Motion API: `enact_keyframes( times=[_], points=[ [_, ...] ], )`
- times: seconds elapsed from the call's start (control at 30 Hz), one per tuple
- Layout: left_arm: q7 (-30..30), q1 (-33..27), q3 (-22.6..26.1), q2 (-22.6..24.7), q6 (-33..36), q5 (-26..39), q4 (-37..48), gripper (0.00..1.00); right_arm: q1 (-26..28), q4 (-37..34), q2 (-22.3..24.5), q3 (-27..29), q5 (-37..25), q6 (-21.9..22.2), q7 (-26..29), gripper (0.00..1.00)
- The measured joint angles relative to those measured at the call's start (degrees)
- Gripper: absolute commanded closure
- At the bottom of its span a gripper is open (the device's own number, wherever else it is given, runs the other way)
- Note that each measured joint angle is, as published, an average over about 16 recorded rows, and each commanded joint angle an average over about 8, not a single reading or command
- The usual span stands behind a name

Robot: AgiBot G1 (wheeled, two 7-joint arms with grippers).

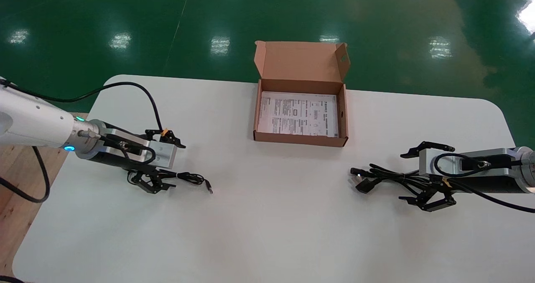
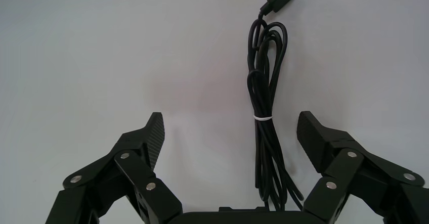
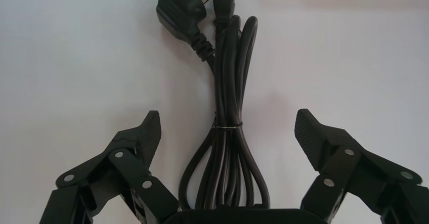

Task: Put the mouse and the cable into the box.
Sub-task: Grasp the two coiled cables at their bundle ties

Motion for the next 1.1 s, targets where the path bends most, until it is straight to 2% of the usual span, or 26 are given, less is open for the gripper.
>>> enact_keyframes(
  times=[1.1],
  points=[
    [0.2,-0.6,0.1,-0.2,1.0,0.1,-0.7,1.0,0.1,0.6,0.2,0.0,0.0,-0.1,0.0,1.0]
  ],
)
